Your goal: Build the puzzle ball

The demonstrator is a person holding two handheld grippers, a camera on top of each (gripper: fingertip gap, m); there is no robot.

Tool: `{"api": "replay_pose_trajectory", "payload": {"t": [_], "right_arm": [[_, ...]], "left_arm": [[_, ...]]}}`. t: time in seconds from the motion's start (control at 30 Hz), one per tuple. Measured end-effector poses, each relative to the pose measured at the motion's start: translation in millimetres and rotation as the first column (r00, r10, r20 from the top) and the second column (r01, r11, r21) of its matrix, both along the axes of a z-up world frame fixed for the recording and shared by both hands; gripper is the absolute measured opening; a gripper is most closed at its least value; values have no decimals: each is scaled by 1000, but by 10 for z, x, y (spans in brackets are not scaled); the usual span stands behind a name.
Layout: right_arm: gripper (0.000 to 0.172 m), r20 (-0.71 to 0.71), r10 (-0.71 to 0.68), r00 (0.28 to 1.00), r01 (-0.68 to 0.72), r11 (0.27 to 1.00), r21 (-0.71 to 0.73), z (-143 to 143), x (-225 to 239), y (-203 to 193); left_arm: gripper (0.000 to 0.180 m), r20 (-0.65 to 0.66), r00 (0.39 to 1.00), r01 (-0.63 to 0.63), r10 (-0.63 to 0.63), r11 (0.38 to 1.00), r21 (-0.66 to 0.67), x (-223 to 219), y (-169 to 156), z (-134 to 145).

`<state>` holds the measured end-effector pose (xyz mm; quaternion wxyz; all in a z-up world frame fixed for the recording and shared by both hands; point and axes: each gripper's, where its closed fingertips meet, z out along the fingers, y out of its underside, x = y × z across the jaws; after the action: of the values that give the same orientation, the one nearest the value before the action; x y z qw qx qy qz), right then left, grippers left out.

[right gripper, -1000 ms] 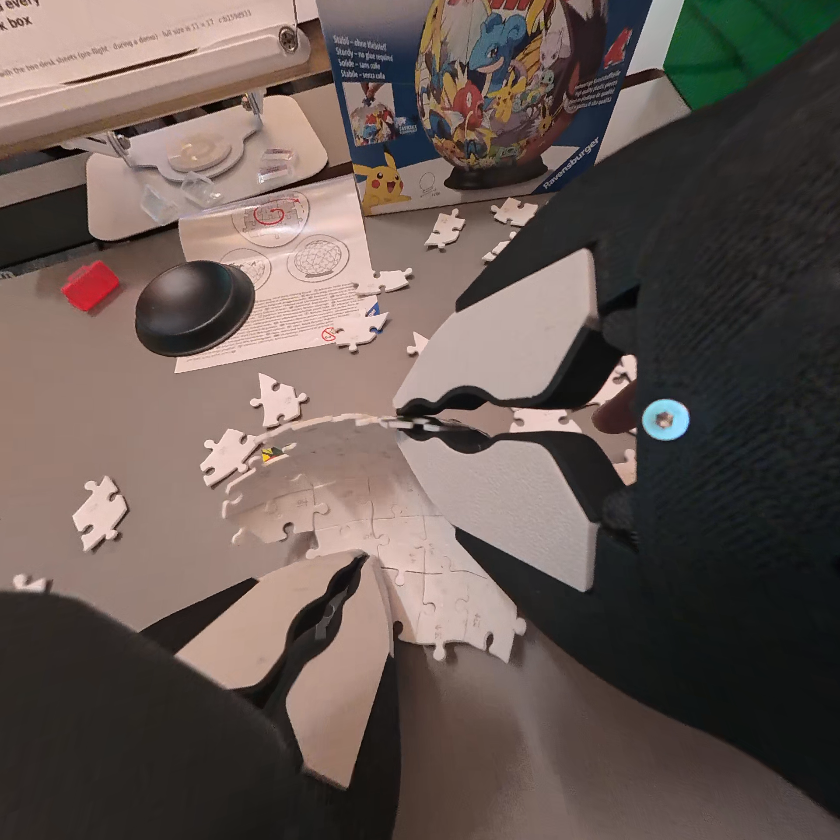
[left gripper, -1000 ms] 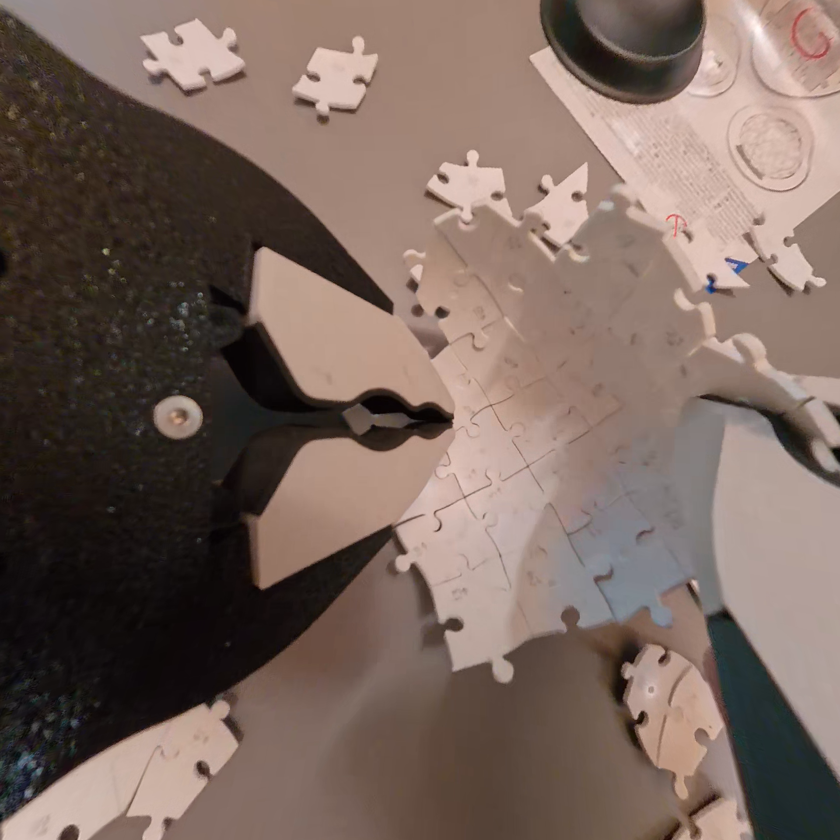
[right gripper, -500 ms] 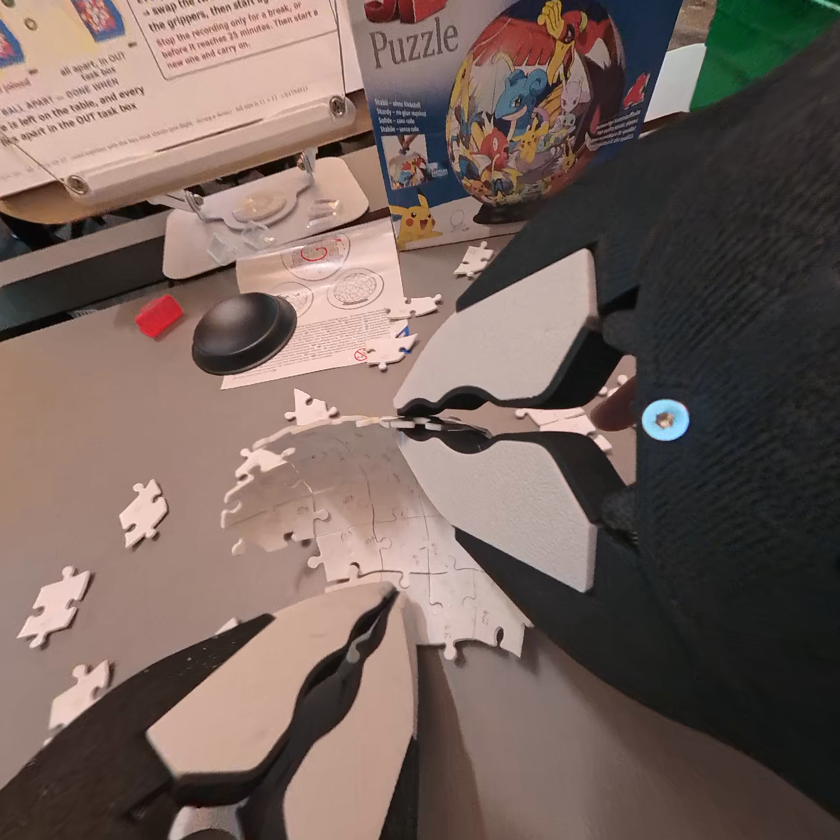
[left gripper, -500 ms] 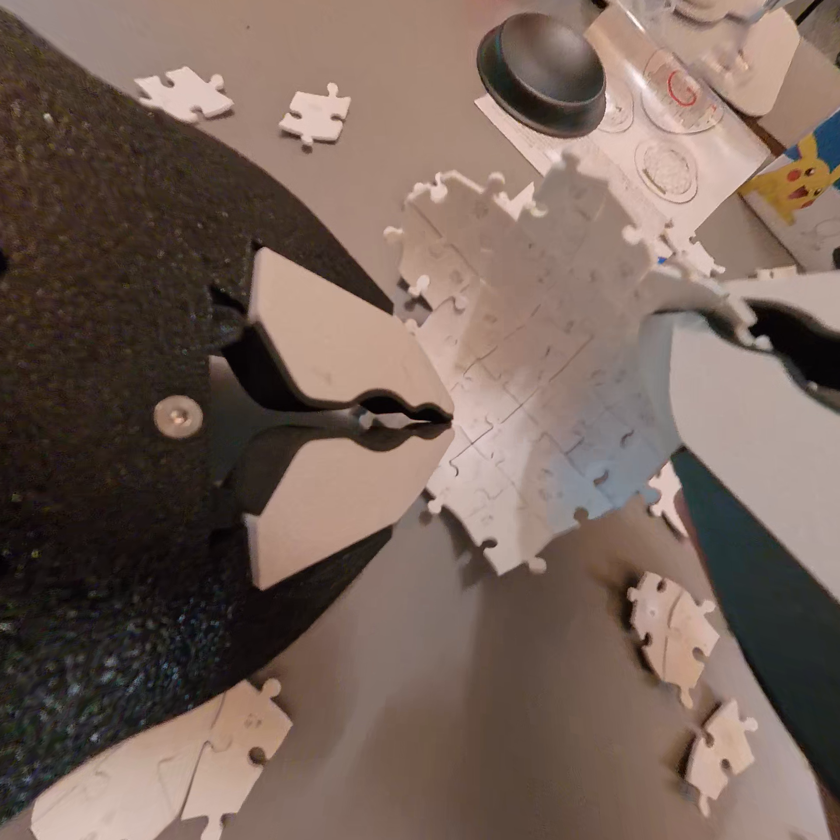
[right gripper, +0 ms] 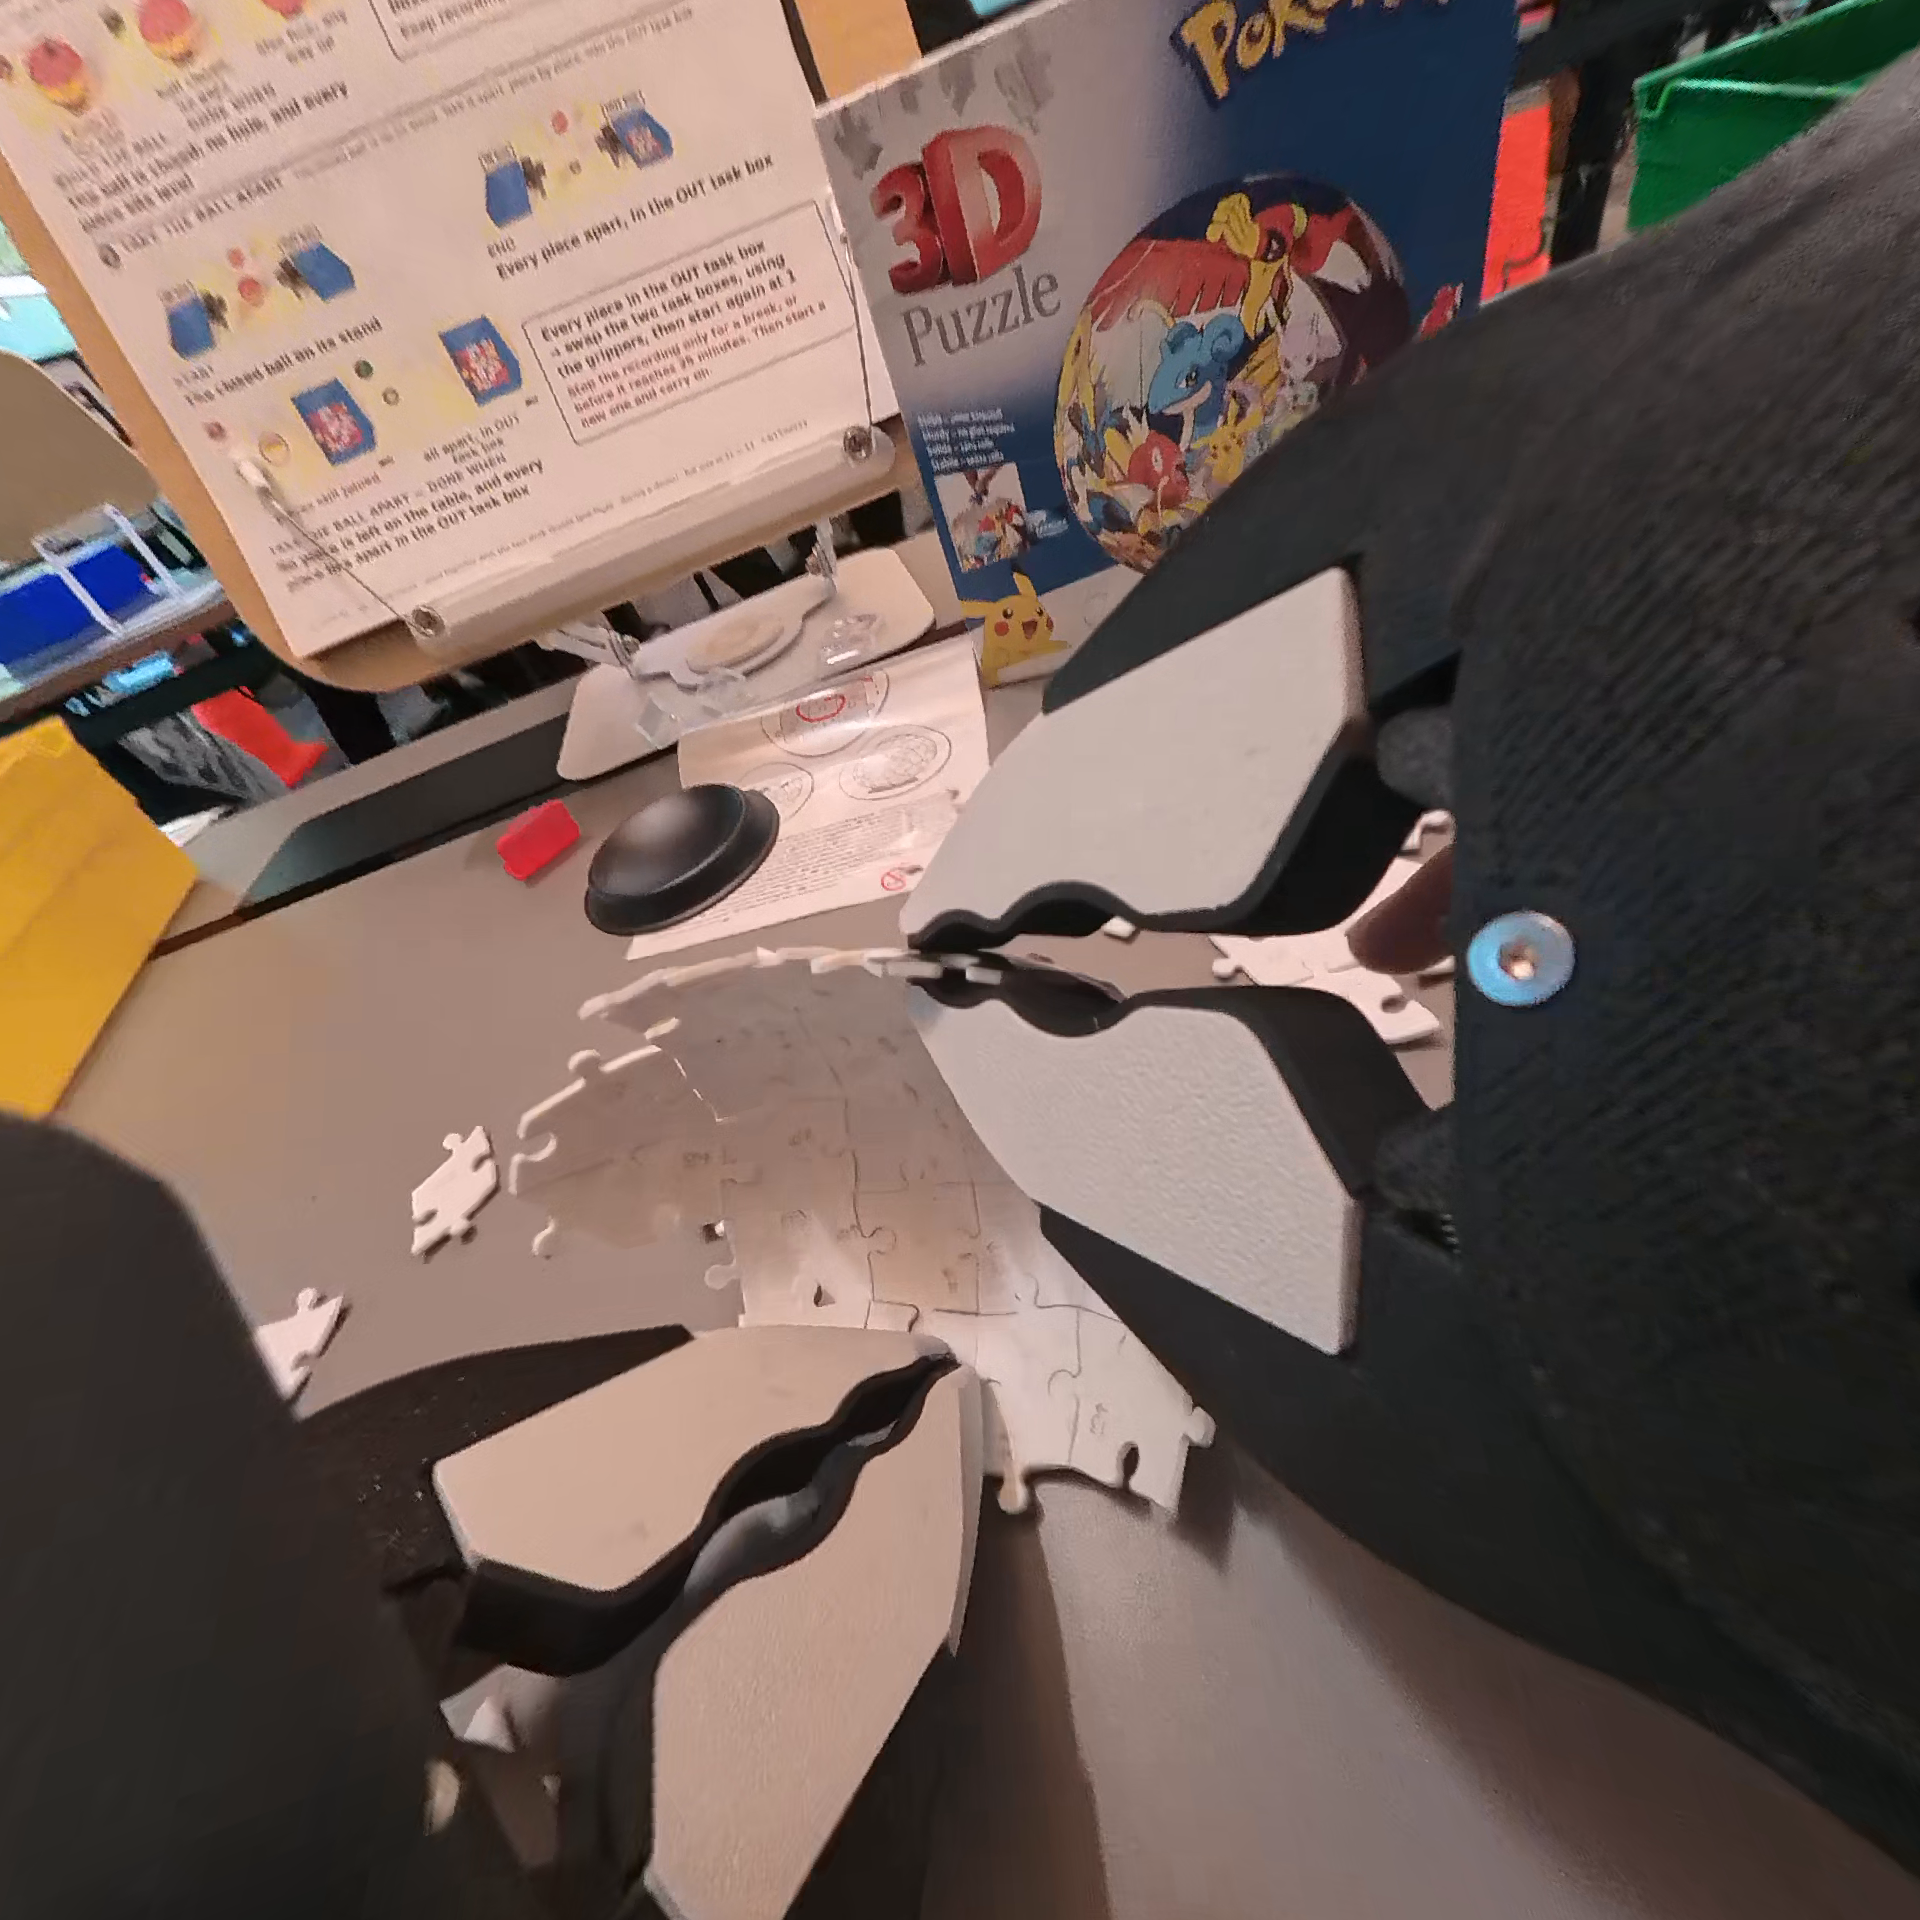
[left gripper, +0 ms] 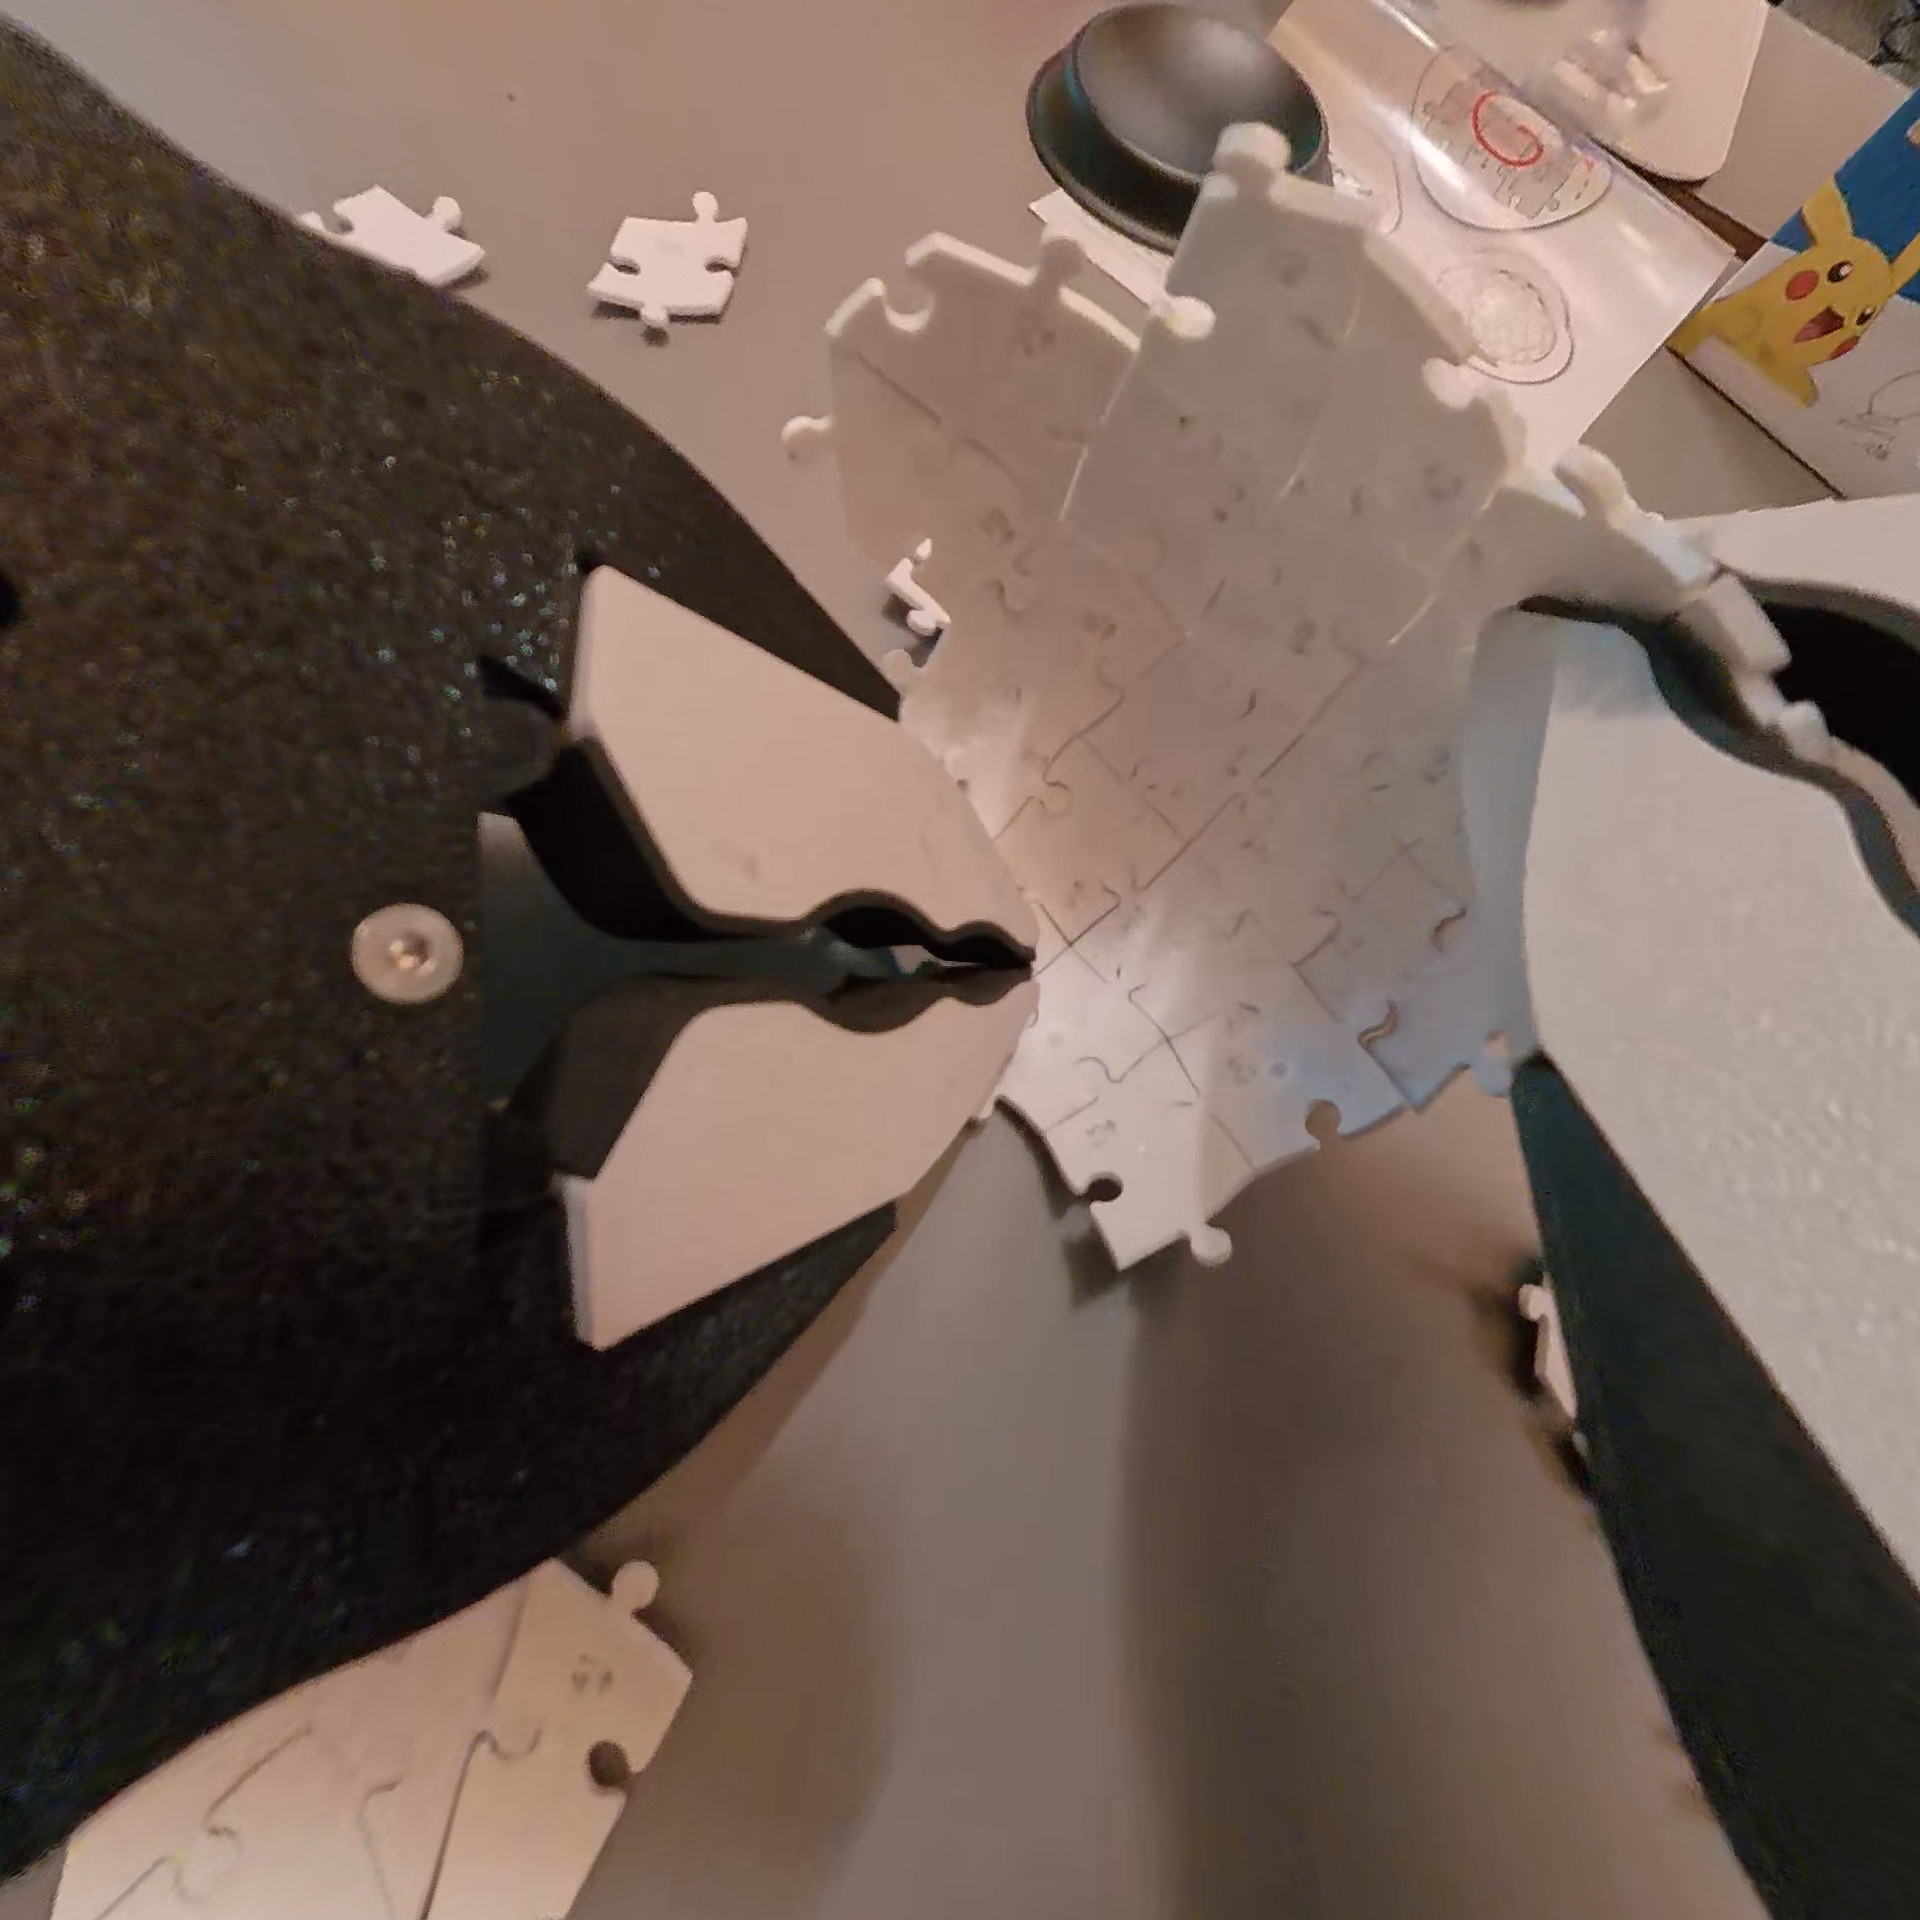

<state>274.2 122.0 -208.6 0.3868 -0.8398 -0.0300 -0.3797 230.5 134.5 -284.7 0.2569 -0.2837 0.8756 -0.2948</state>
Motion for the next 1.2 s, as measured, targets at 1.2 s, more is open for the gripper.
{"api": "replay_pose_trajectory", "payload": {"t": [1.2], "right_arm": [[3,172,5,985,-16,998,58,42,-124,-19]], "left_arm": [[0,37,996,-84,83,996,13,152,119,31]]}}
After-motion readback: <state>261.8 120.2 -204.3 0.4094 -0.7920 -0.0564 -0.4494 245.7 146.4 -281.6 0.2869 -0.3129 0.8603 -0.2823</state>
